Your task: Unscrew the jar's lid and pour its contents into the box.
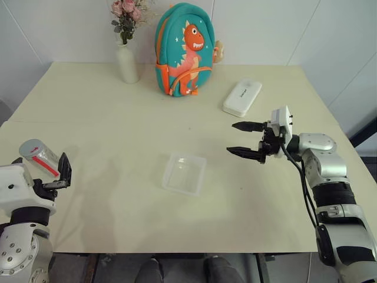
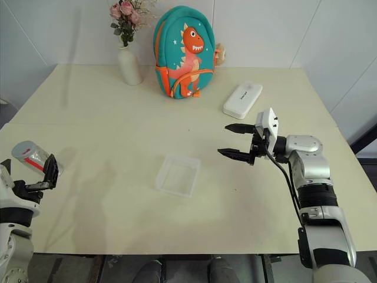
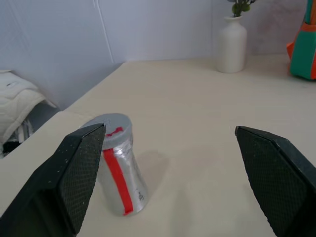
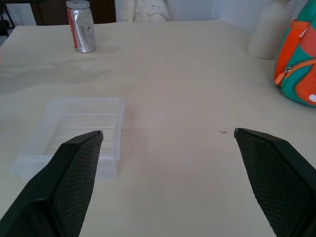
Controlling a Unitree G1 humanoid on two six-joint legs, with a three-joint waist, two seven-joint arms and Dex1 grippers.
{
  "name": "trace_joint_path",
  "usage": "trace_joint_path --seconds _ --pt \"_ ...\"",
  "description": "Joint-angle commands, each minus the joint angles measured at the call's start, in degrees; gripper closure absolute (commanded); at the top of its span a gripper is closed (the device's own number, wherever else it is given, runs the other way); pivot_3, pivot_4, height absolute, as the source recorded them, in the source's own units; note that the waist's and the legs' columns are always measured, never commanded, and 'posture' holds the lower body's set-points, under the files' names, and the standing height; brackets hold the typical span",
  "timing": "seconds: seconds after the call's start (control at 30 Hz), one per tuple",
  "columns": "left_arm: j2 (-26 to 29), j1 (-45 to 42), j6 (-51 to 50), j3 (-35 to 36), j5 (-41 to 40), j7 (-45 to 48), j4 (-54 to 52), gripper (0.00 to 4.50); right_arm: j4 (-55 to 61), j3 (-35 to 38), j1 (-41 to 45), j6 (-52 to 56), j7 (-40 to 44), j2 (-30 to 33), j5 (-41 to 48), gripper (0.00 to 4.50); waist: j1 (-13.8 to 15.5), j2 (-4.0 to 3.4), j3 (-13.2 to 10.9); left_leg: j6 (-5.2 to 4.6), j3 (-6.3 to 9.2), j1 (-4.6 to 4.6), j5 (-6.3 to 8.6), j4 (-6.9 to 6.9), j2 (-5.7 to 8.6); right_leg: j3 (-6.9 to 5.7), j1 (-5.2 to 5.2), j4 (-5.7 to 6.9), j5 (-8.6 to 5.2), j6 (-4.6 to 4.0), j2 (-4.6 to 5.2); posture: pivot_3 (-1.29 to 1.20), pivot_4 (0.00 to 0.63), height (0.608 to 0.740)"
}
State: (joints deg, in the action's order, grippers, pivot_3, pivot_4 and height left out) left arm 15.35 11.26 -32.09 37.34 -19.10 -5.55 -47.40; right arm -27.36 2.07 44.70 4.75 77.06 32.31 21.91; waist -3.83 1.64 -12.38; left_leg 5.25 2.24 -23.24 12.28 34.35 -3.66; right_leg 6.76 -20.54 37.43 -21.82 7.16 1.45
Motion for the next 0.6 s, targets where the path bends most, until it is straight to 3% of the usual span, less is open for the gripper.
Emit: trace_joint_path --seconds 0.03,0.23,0.37,0.6 --pt "-1.8 2.4 3.4 2.7 3.1 -1.3 1.7 0.02 -0.5 0.2 1.3 -1.4 1.5 -0.3 0.3 0.0 0.2 0.0 0.0 -0.03 -0.01 0.0 0.02 0.04 0.01 0.01 0.02 -0.01 0.01 0.01 0.0 0.0 0.15 0.74" --pt "-1.1 3.3 7.6 5.1 1.6 2.5 10.2 0.02 -1.5 -0.1 1.3 -2.4 1.0 -2.4 -0.2 0.0 0.3 0.0 0.0 -0.06 -0.01 0.01 0.06 0.14 0.0 0.01 0.04 0.02 0.01 0.0 -0.01 0.0 0.15 0.74" --pt "3.5 -1.1 12.8 8.5 1.5 4.4 21.1 0.02 -0.7 0.1 1.0 -0.6 1.7 -2.8 0.8 0.0 0.4 0.01 0.0 -0.05 -0.01 0.01 0.06 0.12 -0.01 -0.02 0.01 0.03 0.01 0.0 -0.02 0.0 0.15 0.74" --pt "8.9 -7.3 18.5 7.7 2.0 7.0 32.1 0.02 4.4 1.4 -1.4 6.3 7.9 0.1 6.1 0.0 0.7 0.01 0.0 -0.07 -0.01 -0.02 0.11 0.08 -0.01 -0.06 0.0 0.0 0.01 0.01 0.02 0.0 0.15 0.74"
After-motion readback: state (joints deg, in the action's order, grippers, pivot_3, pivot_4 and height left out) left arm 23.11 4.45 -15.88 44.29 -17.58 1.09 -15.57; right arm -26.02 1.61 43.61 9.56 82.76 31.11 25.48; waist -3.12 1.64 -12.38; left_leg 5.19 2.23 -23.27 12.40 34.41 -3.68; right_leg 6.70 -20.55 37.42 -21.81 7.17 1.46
